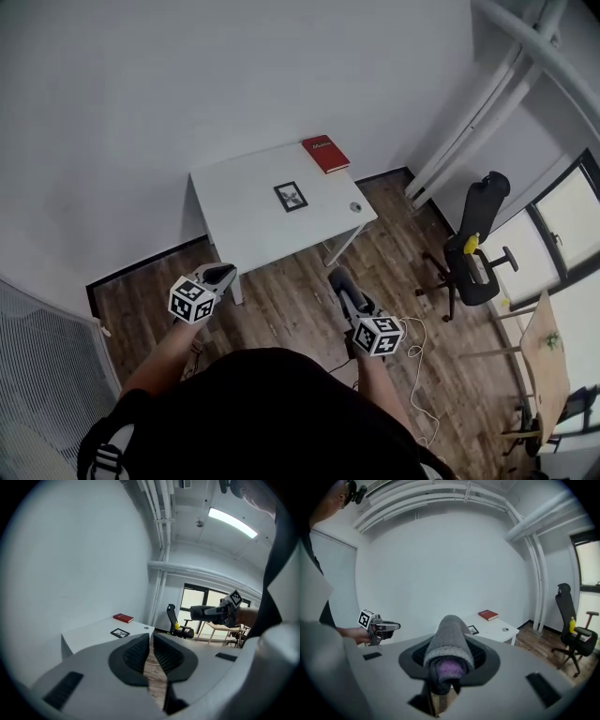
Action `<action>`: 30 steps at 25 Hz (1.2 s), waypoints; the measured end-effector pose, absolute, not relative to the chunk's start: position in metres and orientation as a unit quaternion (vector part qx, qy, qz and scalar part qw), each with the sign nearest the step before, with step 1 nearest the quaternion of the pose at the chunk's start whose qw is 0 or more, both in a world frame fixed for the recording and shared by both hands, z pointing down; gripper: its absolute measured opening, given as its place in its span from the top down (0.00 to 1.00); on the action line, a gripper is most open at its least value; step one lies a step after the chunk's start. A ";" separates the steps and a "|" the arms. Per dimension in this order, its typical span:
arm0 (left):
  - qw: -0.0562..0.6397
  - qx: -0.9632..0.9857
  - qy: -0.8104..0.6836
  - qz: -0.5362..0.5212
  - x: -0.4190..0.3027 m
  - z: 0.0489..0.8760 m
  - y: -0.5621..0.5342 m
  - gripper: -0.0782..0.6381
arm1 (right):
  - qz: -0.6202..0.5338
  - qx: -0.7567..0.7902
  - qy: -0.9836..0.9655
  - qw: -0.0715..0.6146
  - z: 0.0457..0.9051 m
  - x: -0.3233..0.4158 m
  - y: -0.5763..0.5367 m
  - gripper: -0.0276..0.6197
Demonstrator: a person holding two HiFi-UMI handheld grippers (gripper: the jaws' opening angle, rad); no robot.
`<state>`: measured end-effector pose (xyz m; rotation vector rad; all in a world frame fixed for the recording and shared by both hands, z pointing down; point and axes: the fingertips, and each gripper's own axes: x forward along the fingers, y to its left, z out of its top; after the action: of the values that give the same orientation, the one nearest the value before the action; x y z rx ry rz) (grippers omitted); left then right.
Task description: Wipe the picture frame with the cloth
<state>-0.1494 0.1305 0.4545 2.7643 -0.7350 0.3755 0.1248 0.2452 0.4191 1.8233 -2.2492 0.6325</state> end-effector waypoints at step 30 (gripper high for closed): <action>0.146 0.953 -0.229 0.132 -0.173 0.471 0.071 0.84 | 0.221 0.637 -0.732 0.097 0.430 0.116 0.185 0.79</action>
<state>-0.1730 0.0714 0.4705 2.7452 -0.6587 0.3811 0.1163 0.1848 0.4296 1.8857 -2.1672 0.6553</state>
